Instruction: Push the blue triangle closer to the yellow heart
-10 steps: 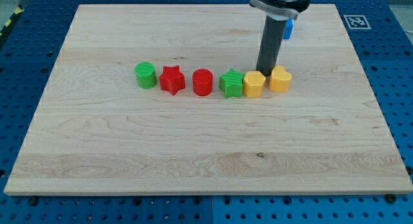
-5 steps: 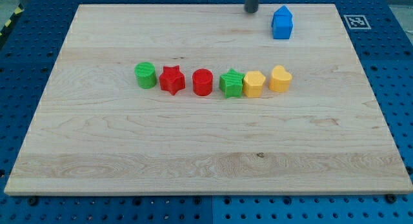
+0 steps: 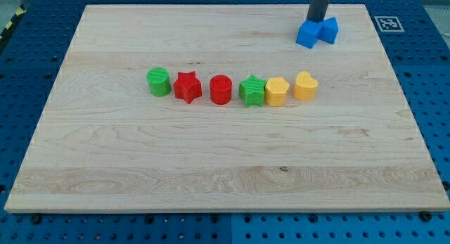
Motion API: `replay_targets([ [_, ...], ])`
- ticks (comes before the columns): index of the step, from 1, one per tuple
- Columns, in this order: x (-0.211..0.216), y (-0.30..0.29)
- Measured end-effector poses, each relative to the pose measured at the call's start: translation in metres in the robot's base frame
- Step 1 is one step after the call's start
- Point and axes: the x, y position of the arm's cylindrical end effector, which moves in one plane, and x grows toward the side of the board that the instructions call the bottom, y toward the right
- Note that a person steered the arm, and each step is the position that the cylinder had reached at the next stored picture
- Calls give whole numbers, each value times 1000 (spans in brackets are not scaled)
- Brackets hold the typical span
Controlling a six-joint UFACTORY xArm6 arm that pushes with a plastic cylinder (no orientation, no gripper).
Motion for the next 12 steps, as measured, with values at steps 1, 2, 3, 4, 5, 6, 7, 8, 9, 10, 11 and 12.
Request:
replay_targets([
  [1, 13, 3],
  [2, -11, 1],
  [3, -19, 8],
  [4, -13, 24],
  [5, 0, 44],
  [6, 23, 45],
  [7, 55, 45],
  [8, 84, 44],
  [9, 76, 39],
  [10, 62, 21],
  [11, 71, 18],
  [12, 93, 18],
])
